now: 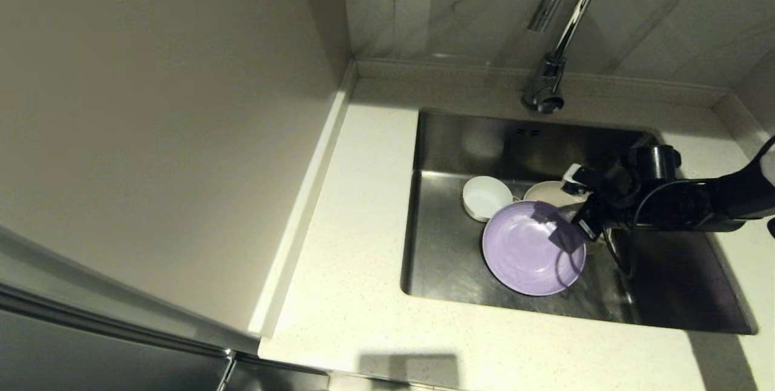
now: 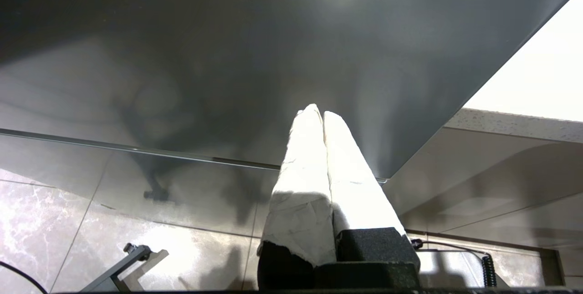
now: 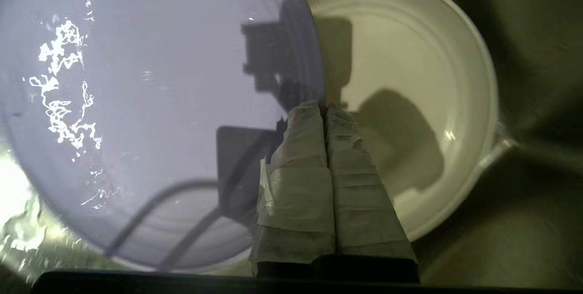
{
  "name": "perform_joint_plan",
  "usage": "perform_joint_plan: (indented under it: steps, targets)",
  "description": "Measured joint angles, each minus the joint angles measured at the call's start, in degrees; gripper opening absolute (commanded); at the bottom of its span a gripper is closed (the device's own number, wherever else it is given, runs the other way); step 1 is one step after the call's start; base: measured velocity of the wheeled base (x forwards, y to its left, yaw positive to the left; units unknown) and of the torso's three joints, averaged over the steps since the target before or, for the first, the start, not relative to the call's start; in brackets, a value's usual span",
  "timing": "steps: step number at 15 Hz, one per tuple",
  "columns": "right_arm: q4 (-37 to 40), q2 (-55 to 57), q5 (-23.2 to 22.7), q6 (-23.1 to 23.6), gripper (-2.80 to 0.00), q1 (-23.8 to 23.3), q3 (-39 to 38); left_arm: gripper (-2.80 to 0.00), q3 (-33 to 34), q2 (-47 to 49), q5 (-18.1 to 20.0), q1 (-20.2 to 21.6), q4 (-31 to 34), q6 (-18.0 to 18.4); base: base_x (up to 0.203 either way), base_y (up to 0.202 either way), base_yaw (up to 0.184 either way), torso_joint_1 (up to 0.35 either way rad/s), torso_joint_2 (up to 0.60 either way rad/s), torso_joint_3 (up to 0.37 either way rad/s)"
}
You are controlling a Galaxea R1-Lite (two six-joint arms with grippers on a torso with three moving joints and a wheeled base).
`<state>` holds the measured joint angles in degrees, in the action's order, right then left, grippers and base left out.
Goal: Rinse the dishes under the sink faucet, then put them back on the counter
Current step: Put a bowl back to the table from the sink
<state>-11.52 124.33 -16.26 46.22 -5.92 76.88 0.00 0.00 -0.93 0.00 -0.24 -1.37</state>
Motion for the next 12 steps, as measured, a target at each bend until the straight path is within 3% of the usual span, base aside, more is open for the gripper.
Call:
perform_joint_plan:
  steps: [6, 9, 12]
  targets:
    - [0.1, -11.3, -5.5, -0.9, -2.8, -3.8, -9.3, -2.8, 0.0, 0.0, 0.0, 0.0, 0.0, 0.0, 0.0, 0.0, 0.0, 0.0, 0.0, 0.0]
    - [0.0, -16.6, -6.3, -4.4, -2.8, -4.1, -10.0, -2.8, 0.0, 0.0, 0.0, 0.0, 0.0, 0.0, 0.0, 0.0, 0.0, 0.0, 0.0, 0.0]
    - [0.1, -20.2, -6.4, -4.7, -2.8, -4.2, -10.2, -2.8, 0.0, 0.0, 0.0, 0.0, 0.0, 0.0, 0.0, 0.0, 0.0, 0.0, 0.0, 0.0]
